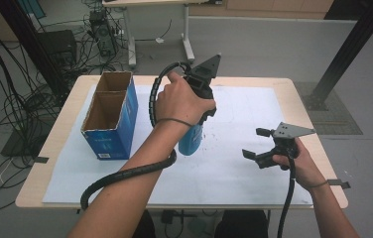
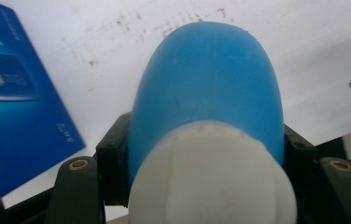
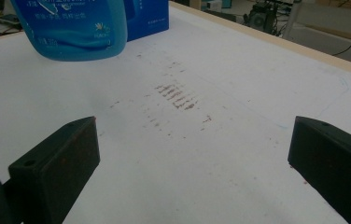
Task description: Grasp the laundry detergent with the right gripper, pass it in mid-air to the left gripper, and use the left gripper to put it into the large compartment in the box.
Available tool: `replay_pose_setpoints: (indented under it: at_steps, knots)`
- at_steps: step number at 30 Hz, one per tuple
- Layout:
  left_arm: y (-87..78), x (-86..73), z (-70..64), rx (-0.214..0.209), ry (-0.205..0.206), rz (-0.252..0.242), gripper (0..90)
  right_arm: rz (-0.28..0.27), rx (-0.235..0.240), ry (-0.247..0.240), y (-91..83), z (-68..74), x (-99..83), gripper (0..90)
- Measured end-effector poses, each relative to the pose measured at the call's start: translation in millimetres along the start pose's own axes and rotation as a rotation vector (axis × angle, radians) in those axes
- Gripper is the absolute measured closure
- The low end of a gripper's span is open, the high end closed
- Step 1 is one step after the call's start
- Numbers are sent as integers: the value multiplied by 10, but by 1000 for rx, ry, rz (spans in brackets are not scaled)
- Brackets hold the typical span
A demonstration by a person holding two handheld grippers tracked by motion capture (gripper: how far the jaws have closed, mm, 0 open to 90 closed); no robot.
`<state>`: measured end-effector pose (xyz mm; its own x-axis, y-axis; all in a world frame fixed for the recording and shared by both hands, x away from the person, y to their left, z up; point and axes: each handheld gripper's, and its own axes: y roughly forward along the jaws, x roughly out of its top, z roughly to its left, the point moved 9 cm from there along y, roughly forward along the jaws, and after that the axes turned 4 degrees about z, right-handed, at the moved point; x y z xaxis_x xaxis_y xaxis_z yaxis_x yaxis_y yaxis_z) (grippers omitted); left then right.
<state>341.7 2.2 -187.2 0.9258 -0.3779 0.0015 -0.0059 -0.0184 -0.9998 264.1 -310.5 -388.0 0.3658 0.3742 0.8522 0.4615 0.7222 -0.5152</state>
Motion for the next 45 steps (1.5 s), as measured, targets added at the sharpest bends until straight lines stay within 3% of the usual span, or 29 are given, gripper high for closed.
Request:
replay_pose_setpoints:
  at_steps: [6, 12, 16, 21, 26, 34, 45]
  knots:
    - [-32, 5, 7, -2, -21, -11, 375, -8, -14, 8, -49, 12, 3, 22]
    - [-182, 13, 58, 19, -32, -25, 374, -18, -25, 7, -107, 28, 17, 22]
    - [-367, 30, 84, 49, -37, -34, 375, -16, -29, 5, -119, 37, 25, 22]
    - [-592, 38, 147, 49, -56, -49, 374, -19, -30, 0, -125, 50, 39, 22]
    - [-856, 49, 197, 79, -76, -69, 375, -15, -28, 0, -123, 56, 37, 31]
    - [-1212, 58, 394, 51, -131, -81, 375, -22, -36, 17, -139, 54, 14, 21]
    - [-1629, 57, 585, 59, -213, -110, 375, -23, -47, 24, -160, 42, 12, 13]
